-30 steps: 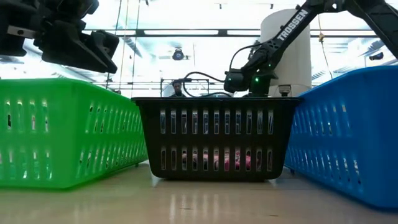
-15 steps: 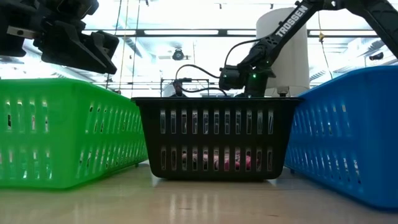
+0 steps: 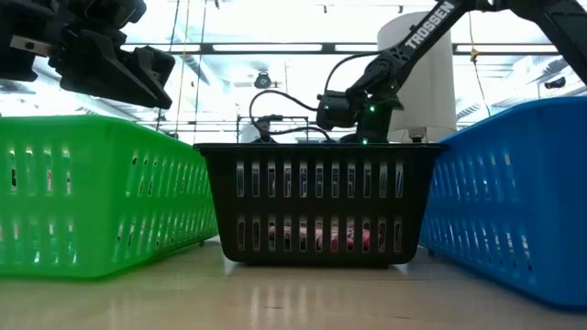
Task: Sort crayons
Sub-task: Put the red crayon into the right blue bin
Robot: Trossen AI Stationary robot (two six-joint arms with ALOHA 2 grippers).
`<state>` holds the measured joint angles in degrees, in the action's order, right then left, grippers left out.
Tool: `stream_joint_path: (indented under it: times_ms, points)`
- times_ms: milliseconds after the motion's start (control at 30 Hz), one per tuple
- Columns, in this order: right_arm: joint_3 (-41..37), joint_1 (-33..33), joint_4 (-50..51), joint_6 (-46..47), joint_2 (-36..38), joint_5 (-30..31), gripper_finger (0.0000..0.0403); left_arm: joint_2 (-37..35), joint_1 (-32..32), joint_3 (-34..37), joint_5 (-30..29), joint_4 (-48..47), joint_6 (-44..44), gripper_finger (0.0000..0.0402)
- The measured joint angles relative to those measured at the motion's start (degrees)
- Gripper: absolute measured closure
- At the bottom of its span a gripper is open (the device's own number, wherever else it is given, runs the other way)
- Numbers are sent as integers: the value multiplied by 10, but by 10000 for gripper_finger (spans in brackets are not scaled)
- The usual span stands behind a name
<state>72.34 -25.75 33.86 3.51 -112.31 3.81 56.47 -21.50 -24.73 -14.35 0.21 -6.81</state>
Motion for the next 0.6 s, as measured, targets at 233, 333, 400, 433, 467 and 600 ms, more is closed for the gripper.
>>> stream_joint_path:
  times_ms: [233,333,400,433,467,600]
  points:
    - [17,19,12,10,6,-18,371,0,0,0,0,-1,0,297]
    - [29,31,13,14,6,-17,371,0,0,0,0,-7,0,297]
    - [42,39,16,19,6,-15,371,0,1,0,0,-11,0,297]
    - [50,43,18,19,6,-17,371,0,0,0,0,-13,0,297]
    - [56,47,21,19,6,-20,371,0,0,0,0,-13,1,297]
    - [80,64,27,26,6,-25,371,0,0,0,0,-13,2,297]
